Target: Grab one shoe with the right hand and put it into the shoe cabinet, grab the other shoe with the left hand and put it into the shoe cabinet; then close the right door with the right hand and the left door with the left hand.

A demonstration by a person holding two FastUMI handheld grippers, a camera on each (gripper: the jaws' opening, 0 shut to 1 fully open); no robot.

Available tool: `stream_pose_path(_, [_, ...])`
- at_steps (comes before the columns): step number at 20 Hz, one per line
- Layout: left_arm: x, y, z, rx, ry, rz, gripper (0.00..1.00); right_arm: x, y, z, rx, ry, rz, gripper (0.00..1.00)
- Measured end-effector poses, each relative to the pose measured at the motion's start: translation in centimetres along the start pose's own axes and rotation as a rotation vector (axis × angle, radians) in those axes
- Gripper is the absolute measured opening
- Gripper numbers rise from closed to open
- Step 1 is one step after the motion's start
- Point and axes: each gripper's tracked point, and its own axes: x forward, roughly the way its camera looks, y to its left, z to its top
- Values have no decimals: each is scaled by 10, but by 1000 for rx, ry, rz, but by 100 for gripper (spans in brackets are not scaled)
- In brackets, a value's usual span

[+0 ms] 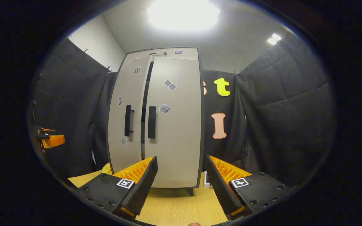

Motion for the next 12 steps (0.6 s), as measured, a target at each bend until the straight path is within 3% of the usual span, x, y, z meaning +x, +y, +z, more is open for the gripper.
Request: stream_pose_path(12, [-29,20,-20,26,26,6,96,-17,24,-16,13,31,18,96])
